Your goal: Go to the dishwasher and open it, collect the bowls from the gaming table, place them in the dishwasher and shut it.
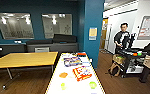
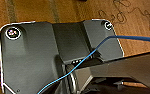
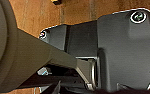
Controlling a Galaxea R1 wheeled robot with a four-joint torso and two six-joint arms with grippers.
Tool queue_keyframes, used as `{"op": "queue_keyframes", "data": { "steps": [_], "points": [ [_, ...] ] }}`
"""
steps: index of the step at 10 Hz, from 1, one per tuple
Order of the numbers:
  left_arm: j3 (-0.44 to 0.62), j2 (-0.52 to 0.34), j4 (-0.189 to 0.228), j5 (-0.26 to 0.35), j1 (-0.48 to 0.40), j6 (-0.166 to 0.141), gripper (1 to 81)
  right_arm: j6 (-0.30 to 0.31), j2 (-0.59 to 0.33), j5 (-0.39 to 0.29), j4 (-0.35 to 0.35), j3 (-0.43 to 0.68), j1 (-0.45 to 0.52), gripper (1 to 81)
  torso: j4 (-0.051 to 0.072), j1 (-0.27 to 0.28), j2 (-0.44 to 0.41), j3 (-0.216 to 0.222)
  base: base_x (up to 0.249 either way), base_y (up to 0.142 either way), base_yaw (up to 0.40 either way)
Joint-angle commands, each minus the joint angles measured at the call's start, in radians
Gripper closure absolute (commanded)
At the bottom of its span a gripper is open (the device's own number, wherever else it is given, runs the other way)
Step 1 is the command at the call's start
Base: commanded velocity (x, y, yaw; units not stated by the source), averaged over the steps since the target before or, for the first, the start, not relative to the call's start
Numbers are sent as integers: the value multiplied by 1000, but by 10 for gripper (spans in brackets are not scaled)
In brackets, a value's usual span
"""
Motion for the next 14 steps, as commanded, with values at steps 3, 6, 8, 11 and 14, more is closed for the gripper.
{"op": "queue_keyframes", "data": {
  "steps": [3, 6, 8, 11, 14],
  "points": [
    [5, 1, 8, 40, -43, 3, 10, 0, 0, -41, -6, 9, 41, 10, 0, 0, 0, 0, 104, 0, 0],
    [7, 2, 8, 41, -43, 3, 10, 3, -7, -41, 7, 9, 41, 10, 0, 0, 0, 0, 91, 0, 0],
    [8, 2, 7, 41, -43, 3, 10, 12, -34, -24, 7, 24, 35, 10, 0, 0, 0, 0, 41, 0, 0],
    [8, 4, 7, 41, -43, 1, 10, 42, -97, 45, 13, 82, 23, 10, 0, 0, 0, 0, 0, 0, 0],
    [5, 4, 7, 41, -45, 3, 10, 207, -301, 123, 8, 336, 29, 10, 0, 0, 0, 0, 0, 0, 0]
  ]
}}
